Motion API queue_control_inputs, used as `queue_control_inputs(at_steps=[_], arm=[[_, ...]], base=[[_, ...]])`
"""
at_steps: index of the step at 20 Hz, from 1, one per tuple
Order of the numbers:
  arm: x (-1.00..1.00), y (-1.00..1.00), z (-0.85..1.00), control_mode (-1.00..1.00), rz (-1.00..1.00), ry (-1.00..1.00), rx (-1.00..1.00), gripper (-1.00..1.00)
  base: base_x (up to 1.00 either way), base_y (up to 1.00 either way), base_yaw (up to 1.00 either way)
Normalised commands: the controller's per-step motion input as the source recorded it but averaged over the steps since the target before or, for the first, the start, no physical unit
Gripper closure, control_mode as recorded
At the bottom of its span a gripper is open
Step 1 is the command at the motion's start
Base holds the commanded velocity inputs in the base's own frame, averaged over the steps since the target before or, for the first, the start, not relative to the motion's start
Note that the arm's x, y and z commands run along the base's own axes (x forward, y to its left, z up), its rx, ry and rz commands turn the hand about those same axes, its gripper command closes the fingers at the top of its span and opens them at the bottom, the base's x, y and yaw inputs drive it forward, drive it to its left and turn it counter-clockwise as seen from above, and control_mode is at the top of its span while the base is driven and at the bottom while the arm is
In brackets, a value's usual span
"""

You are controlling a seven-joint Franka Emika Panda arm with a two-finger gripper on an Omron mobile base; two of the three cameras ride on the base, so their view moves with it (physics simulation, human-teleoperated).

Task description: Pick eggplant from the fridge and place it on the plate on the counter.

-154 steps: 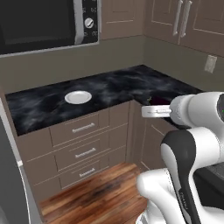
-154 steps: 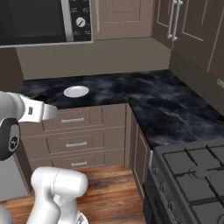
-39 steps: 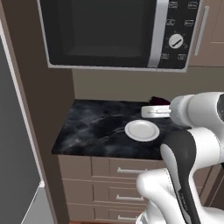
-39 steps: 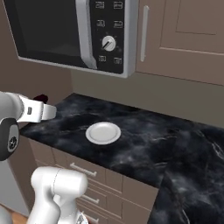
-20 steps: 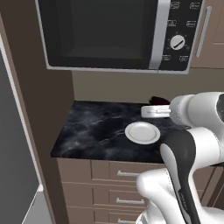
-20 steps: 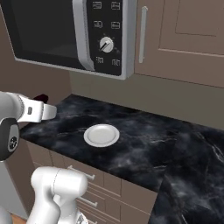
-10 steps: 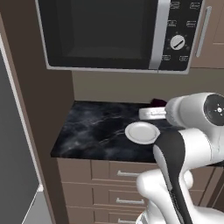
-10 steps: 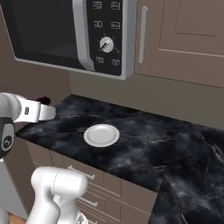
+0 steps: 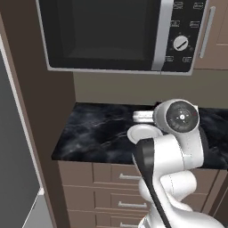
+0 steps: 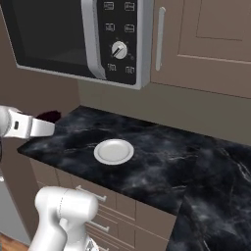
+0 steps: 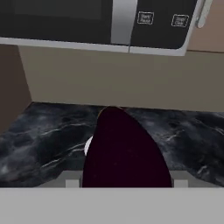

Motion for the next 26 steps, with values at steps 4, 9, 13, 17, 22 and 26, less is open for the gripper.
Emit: queue_control_inputs(at_steps=[4, 9, 13, 17, 22, 26], arm=[[0.13, 0.0, -0.15, -1.0, -0.25, -0.02, -0.03, 1.0], [0.23, -0.01, -0.25, -1.0, -0.22, 0.0, -0.01, 1.0], [0.26, -0.1, -0.36, -1.0, -0.14, 0.0, 0.0, 1.0], [0.4, -0.12, -0.42, -1.0, -0.07, 0.0, 0.0, 1.0], [0.56, -0.01, -0.45, -1.0, -0.02, 0.0, 0.0, 1.0], [0.56, 0.0, -0.4, -1.0, 0.0, -0.01, 0.0, 1.0]], base=[[0.0, 0.0, 0.0], [0.0, 0.0, 0.0], [0.0, 0.0, 0.0], [0.0, 0.0, 0.0], [0.0, 0.0, 0.0], [0.0, 0.0, 0.0]])
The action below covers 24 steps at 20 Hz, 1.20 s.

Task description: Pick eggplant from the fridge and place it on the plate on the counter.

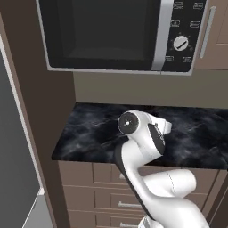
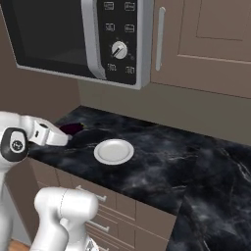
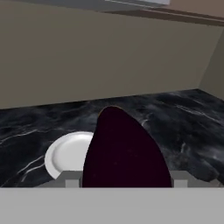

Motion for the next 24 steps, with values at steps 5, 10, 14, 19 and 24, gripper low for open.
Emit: queue_control_inputs(at_steps=[5, 10, 14, 19, 24], arm=[[0.44, 0.0, -0.39, -1.0, 0.0, -0.05, 0.0, 1.0], [0.31, 0.0, -0.33, -1.0, 0.0, -0.06, 0.0, 1.0], [0.2, 0.0, -0.19, -1.0, -0.03, -0.02, 0.01, 1.0], [0.22, 0.0, -0.03, -1.0, -0.08, 0.0, 0.08, 1.0], [0.19, 0.0, 0.07, -1.0, -0.12, 0.06, 0.13, 1.0]], base=[[0.0, 0.0, 0.0], [0.0, 0.0, 0.0], [0.0, 0.0, 0.0], [0.0, 0.0, 0.0], [0.0, 0.0, 0.0]])
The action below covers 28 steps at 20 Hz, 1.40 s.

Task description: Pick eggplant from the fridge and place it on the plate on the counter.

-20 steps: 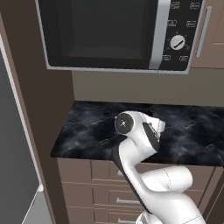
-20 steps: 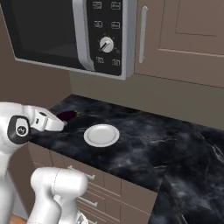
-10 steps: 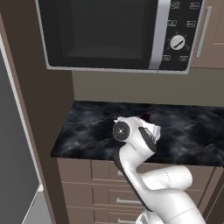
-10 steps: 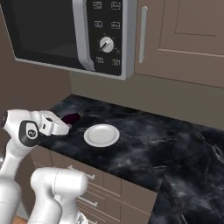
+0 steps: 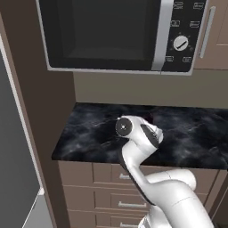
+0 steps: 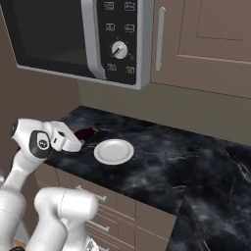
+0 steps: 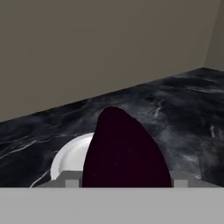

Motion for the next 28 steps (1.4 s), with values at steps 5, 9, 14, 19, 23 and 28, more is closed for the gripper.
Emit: queue_control_inputs(at_steps=[5, 9, 14, 19, 23, 28], arm=[[0.18, 0.0, 0.05, -1.0, -0.12, 0.12, 0.11, 1.0], [0.13, 0.0, -0.18, -1.0, -0.1, 0.0, 0.0, 1.0], [0.16, 0.0, -0.41, -1.0, -0.1, 0.0, 0.0, 1.0], [0.25, 0.0, -0.43, -1.0, -0.09, 0.0, 0.0, 1.0], [0.31, -0.09, -0.11, -1.0, -0.09, 0.0, 0.01, 1.0], [0.29, -0.16, 0.0, -1.0, -0.07, 0.01, 0.09, 1.0]], base=[[0.0, 0.0, 0.0], [0.0, 0.0, 0.0], [0.0, 0.0, 0.0], [0.0, 0.0, 0.0], [0.0, 0.0, 0.0], [0.0, 0.0, 0.0]])
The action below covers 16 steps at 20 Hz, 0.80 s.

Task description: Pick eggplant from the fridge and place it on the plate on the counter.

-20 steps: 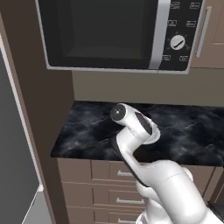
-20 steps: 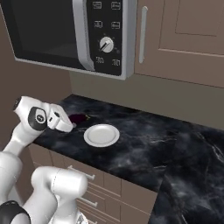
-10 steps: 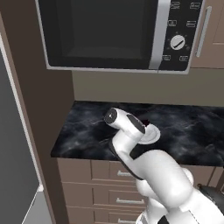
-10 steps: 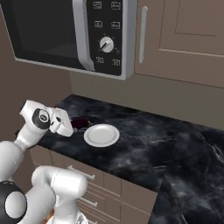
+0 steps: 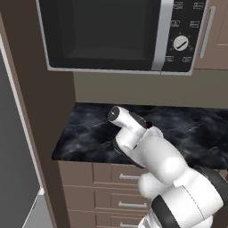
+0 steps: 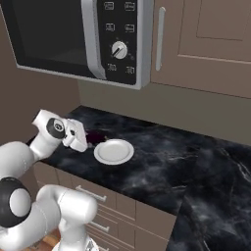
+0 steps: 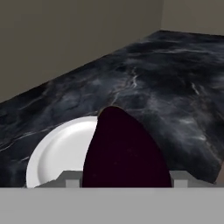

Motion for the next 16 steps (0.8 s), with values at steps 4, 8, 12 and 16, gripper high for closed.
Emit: queue_control_inputs(at_steps=[4, 8, 12, 16], arm=[[0.26, -0.1, -0.03, -1.0, -0.07, 0.04, 0.07, 1.0], [0.18, -0.02, -0.31, -1.0, -0.07, 0.04, 0.0, 1.0], [0.21, 0.0, -0.43, -1.0, -0.05, 0.01, 0.0, 1.0], [0.16, 0.0, -0.54, -1.0, -0.05, 0.0, 0.0, 1.0]], base=[[0.0, 0.0, 0.0], [0.0, 0.0, 0.0], [0.0, 0.0, 0.0], [0.0, 0.0, 0.0]])
